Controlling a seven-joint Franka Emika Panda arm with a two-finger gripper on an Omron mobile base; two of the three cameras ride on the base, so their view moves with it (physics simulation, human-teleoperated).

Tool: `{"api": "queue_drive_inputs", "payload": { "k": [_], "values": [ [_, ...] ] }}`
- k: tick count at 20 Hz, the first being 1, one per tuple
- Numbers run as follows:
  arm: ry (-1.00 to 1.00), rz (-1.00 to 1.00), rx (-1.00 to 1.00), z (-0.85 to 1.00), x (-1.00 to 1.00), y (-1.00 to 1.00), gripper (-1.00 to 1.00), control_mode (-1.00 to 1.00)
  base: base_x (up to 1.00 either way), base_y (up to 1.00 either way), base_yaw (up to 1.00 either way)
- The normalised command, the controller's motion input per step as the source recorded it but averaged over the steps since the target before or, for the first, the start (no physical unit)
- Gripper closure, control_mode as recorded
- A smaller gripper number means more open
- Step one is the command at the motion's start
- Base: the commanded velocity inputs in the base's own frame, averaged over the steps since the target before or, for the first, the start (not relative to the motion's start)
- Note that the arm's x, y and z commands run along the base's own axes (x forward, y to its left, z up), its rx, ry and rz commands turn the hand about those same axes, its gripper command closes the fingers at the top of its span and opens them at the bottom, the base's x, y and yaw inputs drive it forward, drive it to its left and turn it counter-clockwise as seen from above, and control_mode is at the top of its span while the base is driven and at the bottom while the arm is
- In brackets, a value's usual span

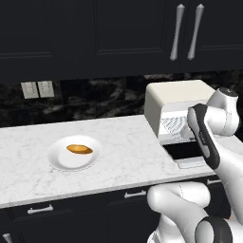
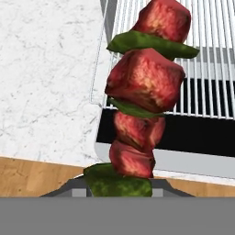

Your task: Pick up the kebab skewer and baguette bread, and place them inside the toaster oven. Close the toaster oven door and start by setting the timer.

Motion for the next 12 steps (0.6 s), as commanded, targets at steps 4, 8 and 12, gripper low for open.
{"api": "queue_drive_inputs", "payload": {
  "k": [4, 8, 12],
  "values": [
    [0.03, 0.00, 0.00, -0.05, 0.16, 0.00, 1.00, -1.00, 0.00, 0.00, 0.00],
    [0.02, 0.00, 0.01, -0.05, 0.18, 0.00, 1.00, -1.00, 0.00, 0.00, 0.00],
    [0.03, 0.00, 0.03, -0.14, 0.18, 0.00, 1.00, -1.00, 0.00, 0.00, 0.00]
  ]
}}
